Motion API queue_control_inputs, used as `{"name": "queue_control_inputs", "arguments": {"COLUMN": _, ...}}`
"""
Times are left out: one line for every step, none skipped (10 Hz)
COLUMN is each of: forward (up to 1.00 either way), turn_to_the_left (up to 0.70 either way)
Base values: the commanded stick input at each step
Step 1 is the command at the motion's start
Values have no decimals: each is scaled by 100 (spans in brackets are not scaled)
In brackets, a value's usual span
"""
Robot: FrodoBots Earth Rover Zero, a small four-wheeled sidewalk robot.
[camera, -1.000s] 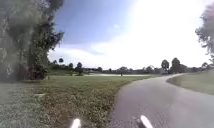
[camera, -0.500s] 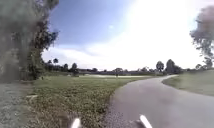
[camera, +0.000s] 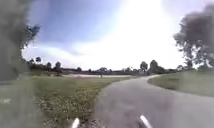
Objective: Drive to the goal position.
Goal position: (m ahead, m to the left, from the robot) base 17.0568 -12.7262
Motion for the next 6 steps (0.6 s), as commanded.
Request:
{"name": "queue_control_inputs", "arguments": {"forward": 70, "turn_to_the_left": 0}}
{"name": "queue_control_inputs", "arguments": {"forward": 70, "turn_to_the_left": 0}}
{"name": "queue_control_inputs", "arguments": {"forward": 70, "turn_to_the_left": 0}}
{"name": "queue_control_inputs", "arguments": {"forward": 70, "turn_to_the_left": 0}}
{"name": "queue_control_inputs", "arguments": {"forward": 70, "turn_to_the_left": 0}}
{"name": "queue_control_inputs", "arguments": {"forward": 70, "turn_to_the_left": 2}}
